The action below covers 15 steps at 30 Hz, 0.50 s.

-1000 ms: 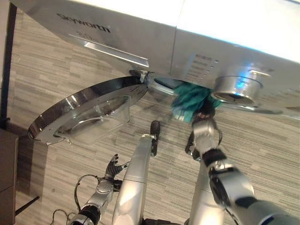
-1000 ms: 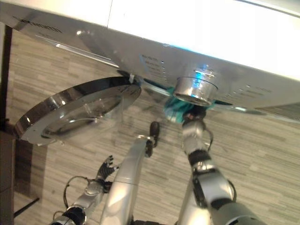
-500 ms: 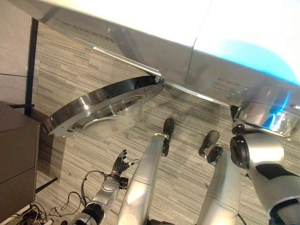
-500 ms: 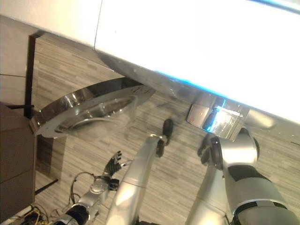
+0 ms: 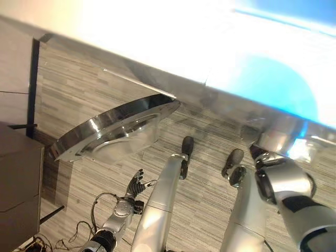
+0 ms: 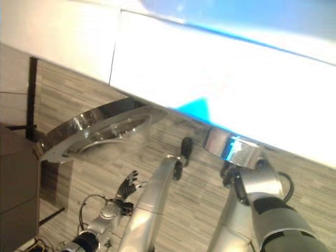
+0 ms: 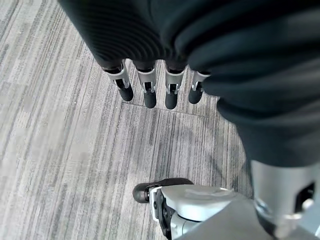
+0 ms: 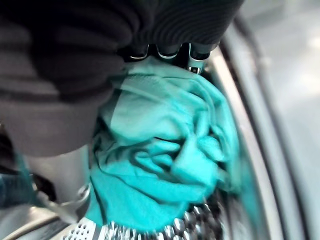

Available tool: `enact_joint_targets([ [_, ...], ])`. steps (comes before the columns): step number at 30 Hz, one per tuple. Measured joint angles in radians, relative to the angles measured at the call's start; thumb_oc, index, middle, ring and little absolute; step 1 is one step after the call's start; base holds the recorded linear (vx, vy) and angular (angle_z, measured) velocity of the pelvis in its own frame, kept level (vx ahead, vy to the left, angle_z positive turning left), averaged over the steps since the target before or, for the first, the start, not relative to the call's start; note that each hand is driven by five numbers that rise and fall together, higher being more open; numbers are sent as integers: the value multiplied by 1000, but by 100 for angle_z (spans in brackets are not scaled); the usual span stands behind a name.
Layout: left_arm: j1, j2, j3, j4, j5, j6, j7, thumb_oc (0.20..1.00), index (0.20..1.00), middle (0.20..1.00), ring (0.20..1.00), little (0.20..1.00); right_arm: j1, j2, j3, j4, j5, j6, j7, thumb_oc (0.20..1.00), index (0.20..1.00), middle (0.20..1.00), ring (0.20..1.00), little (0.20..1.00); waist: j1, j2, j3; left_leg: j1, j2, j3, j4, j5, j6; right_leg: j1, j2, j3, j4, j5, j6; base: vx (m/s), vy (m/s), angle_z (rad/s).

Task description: Grab the laundry basket,head to the washer,open it,put in the laundry and shut it.

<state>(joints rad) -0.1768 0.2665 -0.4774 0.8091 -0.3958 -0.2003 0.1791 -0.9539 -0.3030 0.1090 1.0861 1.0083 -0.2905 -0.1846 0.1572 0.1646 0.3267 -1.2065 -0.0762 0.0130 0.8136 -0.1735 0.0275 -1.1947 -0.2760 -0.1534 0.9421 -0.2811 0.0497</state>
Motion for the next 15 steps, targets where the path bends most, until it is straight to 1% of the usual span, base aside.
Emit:
enact_joint_targets([
  [2,0,0,5,28,0,-1,0,1000,1000,1000,1000,1000,62,39,-24,13,0,-10,14,1000,1000,1000,1000,1000,-11,-16,-8,56,0,0,-68,23,-6,48,5,-5,-55,16,2,-79,-27,-2],
  [3,-1,0,3,38,0,-1,0,1000,1000,1000,1000,1000,100,52,-18,23,0,-11,16,1000,1000,1000,1000,1000,-18,-24,-12,83,2,-1,-98,34,-9,70,11,-8,-77,25,-1,-94,-35,-1],
  [6,-4,-2,2,66,1,-2,-7,1000,1000,1000,1000,1000,195,68,-13,34,-2,-10,35,1000,1000,1000,1000,1000,-20,-33,-16,169,7,-13,-184,71,-17,155,18,-32,-154,49,-7,-65,-25,2],
  [7,1,-3,4,84,2,-2,-7,1000,1000,1000,1000,1000,247,84,-12,37,-1,-9,36,1000,1000,1000,1000,1000,-25,-45,-22,218,9,-15,-230,86,-22,196,30,-35,-186,58,-9,-70,-31,-6],
  [8,-9,-25,39,158,4,-1,-9,1000,1000,1000,1000,1000,310,116,-31,29,1,-9,58,1000,1000,1000,1000,1000,-44,-58,-27,288,19,-17,-301,109,-31,259,41,-43,-244,73,-11,-82,-56,-8],
  [9,-11,-34,43,180,5,1,-9,1000,1000,1000,1000,1000,351,123,-16,32,0,-11,63,1000,1000,1000,1000,1000,-57,-64,-30,318,25,-18,-330,119,-34,288,47,-46,-270,81,-14,-36,-52,-9],
  [10,-14,-38,63,201,8,2,-10,1000,1000,1000,1000,1000,381,127,-11,34,-2,-9,76,1000,1000,1000,1000,1000,-62,-70,-30,356,28,-21,-363,130,-38,321,55,-49,-295,88,-13,-4,-87,-8],
  [11,-17,-44,70,235,15,7,-15,1000,1000,1000,1000,1000,452,136,-6,56,-2,-6,86,1000,1000,1000,1000,1000,-63,-79,-33,436,37,-25,-422,152,-44,397,71,-55,-350,107,-17,11,-62,-10],
  [13,-6,-56,83,273,27,8,-26,1000,1000,1000,1000,1000,555,144,12,89,-12,15,94,1000,1000,1000,1000,1000,-64,-86,-39,569,49,-29,-506,169,-52,525,89,-70,-423,116,-14,-19,-73,-12],
  [15,26,-54,84,281,52,6,-32,1000,1000,1000,1000,1000,649,151,32,106,-42,31,104,1000,1000,1000,1000,1000,-79,-109,-72,636,60,-29,-552,177,-61,583,105,-73,-457,116,-12,-30,-65,-7],
])
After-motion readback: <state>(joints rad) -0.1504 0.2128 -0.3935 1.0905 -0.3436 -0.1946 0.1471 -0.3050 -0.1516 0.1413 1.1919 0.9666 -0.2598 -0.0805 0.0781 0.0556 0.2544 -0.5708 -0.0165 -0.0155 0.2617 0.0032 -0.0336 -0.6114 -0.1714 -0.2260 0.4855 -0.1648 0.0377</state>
